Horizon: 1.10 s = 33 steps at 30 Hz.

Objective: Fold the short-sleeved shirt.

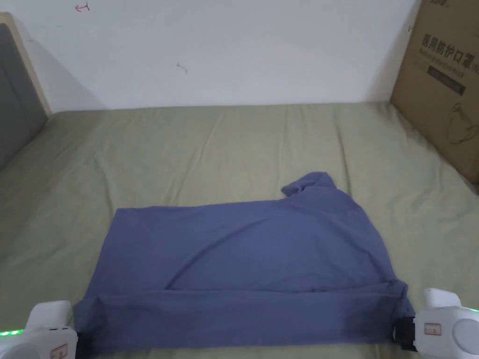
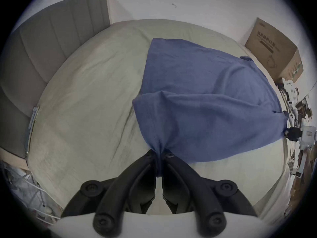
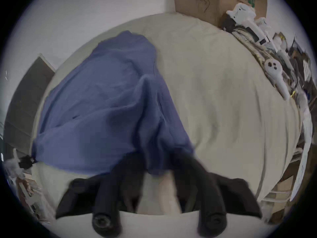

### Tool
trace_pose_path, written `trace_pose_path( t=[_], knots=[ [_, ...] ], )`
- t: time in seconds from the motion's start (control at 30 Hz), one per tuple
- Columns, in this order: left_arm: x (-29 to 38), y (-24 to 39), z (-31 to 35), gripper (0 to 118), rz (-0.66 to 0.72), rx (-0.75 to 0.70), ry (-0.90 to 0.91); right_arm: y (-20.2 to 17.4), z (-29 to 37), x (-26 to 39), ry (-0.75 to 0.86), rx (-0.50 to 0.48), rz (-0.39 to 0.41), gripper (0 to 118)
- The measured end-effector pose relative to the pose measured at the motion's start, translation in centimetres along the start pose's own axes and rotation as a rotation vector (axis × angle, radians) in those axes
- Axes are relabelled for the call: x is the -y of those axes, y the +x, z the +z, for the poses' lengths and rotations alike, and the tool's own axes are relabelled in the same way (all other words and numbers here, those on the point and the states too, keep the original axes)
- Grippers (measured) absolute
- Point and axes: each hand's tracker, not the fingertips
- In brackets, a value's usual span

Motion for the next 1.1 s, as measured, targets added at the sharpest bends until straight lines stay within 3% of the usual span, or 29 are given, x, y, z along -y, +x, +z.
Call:
trace_pose_path(
  t=[0.03, 0.07, 0.13, 0.17, 0.27, 0.4, 0.6, 0.73, 0.87, 0.9, 0.93, 1.0, 1.03, 1.1],
  knots=[
    [0.1, 0.2, 0.3, 4, -0.007, -0.003, 0.003, -0.7, 0.7, -0.1, 0.001, -0.017, 0.022, 15],
    [0.1, 0.3, 0.5, 4, -0.015, -0.005, 0.009, -1.4, 1.1, -0.1, 0.006, -0.011, 0.075, 12],
    [-0.1, -0.2, 0.7, 4, -0.017, -0.004, 0.012, -2.3, 1.6, -0.1, 0.014, 0.064, 0.214, 12],
    [-0.1, -0.1, 1.0, 4, -0.020, -0.003, 0.014, -2.6, 2.2, -0.1, 0.017, 0.052, 0.225, 11],
    [-0.2, -0.4, 2.1, 4, -0.031, -0.002, 0.031, -1.7, 3.8, -0.2, 0.022, 0.030, 0.176, 11],
    [0.3, -0.7, 4.3, 4, -0.063, 0.006, 0.051, 0.9, 6.5, -0.1, 0.048, -0.076, 0.042, 11],
    [3.4, -1.0, 6.5, 4, -0.111, -0.004, 0.037, 4.2, 9.5, 2.4, 0.031, -0.136, -0.057, 11],
    [6.9, -1.0, 6.2, 4, -0.131, -0.023, -0.019, 5.3, 9.0, 5.6, -0.028, -0.084, -0.024, 11],
    [8.7, -1.2, 4.9, 5, -0.112, -0.031, -0.034, 5.6, 7.7, 7.6, -0.071, -0.094, -0.032, 11],
    [8.7, -1.1, 5.0, 13, -0.087, -0.031, -0.032, 5.3, 7.9, 7.7, -0.067, -0.089, -0.034, 17],
    [8.5, -1.0, 5.2, 33, -0.084, -0.039, -0.041, 5.1, 8.1, 7.6, -0.056, -0.054, -0.034, 33],
    [7.9, -1.2, 5.7, 85, -0.090, -0.069, -0.049, 4.7, 9.0, 6.9, -0.005, -0.030, -0.008, 71],
    [7.5, -1.5, 6.0, 93, -0.092, -0.070, -0.043, 4.5, 9.6, 6.2, 0.020, -0.026, -0.008, 71],
    [6.4, -1.5, 7.1, 94, -0.079, -0.073, -0.003, 3.6, 11.0, 4.7, 0.077, -0.022, 0.008, 71]
  ],
)
